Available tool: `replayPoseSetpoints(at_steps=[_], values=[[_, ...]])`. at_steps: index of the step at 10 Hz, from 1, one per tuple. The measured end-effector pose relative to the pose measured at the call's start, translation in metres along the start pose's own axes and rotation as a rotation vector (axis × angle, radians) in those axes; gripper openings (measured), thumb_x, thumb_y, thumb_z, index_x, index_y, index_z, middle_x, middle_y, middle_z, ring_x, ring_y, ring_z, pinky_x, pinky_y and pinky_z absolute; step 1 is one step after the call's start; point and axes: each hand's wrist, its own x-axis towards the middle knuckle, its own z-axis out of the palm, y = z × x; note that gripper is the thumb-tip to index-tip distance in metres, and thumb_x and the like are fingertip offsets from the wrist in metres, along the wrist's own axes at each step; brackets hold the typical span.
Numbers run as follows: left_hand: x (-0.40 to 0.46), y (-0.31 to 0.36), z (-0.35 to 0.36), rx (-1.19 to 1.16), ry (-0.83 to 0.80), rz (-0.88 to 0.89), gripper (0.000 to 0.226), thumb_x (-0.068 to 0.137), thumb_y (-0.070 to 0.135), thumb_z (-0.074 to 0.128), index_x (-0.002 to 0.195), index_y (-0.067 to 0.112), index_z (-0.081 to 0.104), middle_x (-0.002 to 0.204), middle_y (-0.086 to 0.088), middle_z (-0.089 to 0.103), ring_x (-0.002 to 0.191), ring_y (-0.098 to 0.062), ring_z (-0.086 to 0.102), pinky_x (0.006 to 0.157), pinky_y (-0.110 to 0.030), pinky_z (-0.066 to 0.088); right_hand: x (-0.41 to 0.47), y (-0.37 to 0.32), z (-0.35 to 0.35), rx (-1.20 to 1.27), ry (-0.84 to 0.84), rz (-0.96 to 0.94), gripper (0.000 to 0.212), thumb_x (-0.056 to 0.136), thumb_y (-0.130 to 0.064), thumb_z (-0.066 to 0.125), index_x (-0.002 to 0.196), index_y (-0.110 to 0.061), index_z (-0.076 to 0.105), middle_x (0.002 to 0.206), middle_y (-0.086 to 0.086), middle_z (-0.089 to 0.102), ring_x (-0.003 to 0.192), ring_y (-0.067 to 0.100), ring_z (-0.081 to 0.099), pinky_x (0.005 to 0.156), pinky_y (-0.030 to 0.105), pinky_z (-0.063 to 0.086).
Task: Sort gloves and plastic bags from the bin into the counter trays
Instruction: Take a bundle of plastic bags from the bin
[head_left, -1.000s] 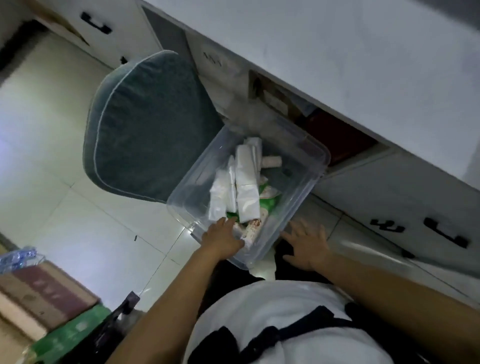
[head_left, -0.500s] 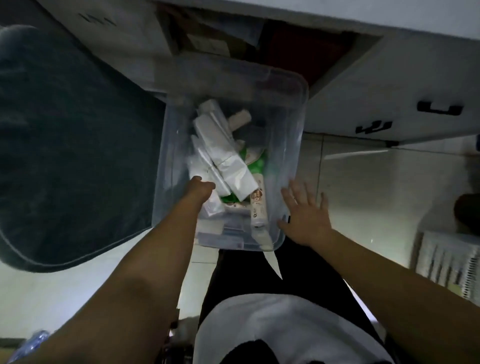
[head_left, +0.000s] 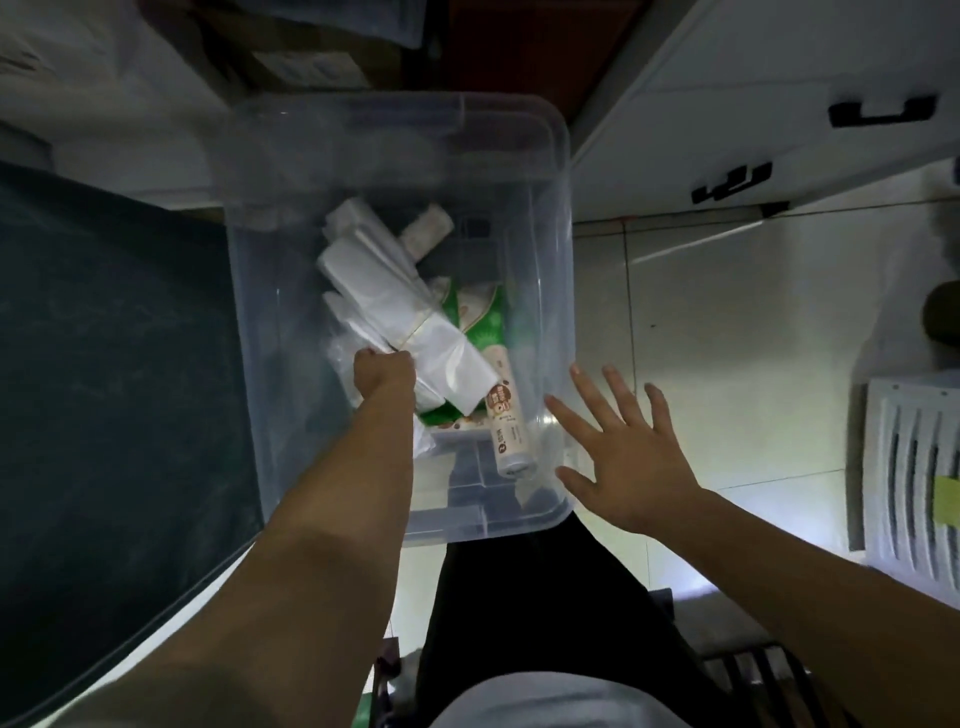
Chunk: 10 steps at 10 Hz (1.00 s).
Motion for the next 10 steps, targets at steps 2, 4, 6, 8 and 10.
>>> replayPoseSetpoints(at_steps=[2,4,6,8,10], values=[[-0.019,-0.004,-0.027,0.664,-0.053,0.169,0.047,0.093,0.038,0.060,0.136,0.021,0.048,0.139,0.003,0.052,0.129,-0.018,0.049,0.102,-0.026,0.038,-0.005,-0.001,-0.010,0.038,0.035,-0.013,0.073,0.093,-0.070,0.026,0.154,-0.045,-0.007,0.165,-0.005,-0.018,0.150,0.027,-0.022,0.117,0.057,-0.013],[-0.086,0.004,-0.071,-0.265,-0.098,-0.122,0.040,0.092,0.003,0.058,0.131,0.004,0.050,0.119,-0.016,0.057,0.089,-0.034,0.061,0.093,-0.047,0.054,-0.022,-0.007,-0.049,0.198,0.069,-0.025,0.070,0.094,-0.062,0.041,0.155,-0.042,0.014,0.167,-0.003,-0.003,0.152,0.024,-0.014,0.118,0.056,-0.005],[-0.163,0.002,-0.121,-0.384,-0.343,0.141,0.029,0.086,-0.005,0.062,0.108,0.013,0.059,0.090,-0.003,0.066,0.078,-0.021,0.063,0.058,-0.032,0.056,-0.040,-0.020,-0.111,0.723,0.080,-0.105,0.064,0.089,-0.047,0.067,0.147,-0.032,0.043,0.152,-0.007,0.041,0.145,0.016,0.030,0.111,0.022,0.029],[-0.264,0.004,-0.152,-0.590,-0.401,0.314,0.032,0.085,-0.007,0.061,0.107,0.016,0.069,0.105,-0.009,0.075,0.087,-0.025,0.072,0.069,-0.038,0.059,-0.067,-0.019,-0.179,1.238,-0.115,-0.162,0.038,0.086,-0.023,0.075,0.122,-0.029,0.065,0.128,0.003,0.064,0.110,0.014,0.062,0.089,0.031,0.049],[-0.331,0.000,-0.146,-0.822,-0.380,0.321,0.036,0.091,0.000,0.061,0.121,0.019,0.063,0.114,-0.008,0.073,0.102,-0.030,0.070,0.081,-0.044,0.058,-0.083,-0.020,-0.204,1.305,-0.235,-0.279,0.039,0.090,-0.015,0.071,0.126,-0.023,0.063,0.123,0.007,0.067,0.106,0.024,0.067,0.081,0.039,0.057]])
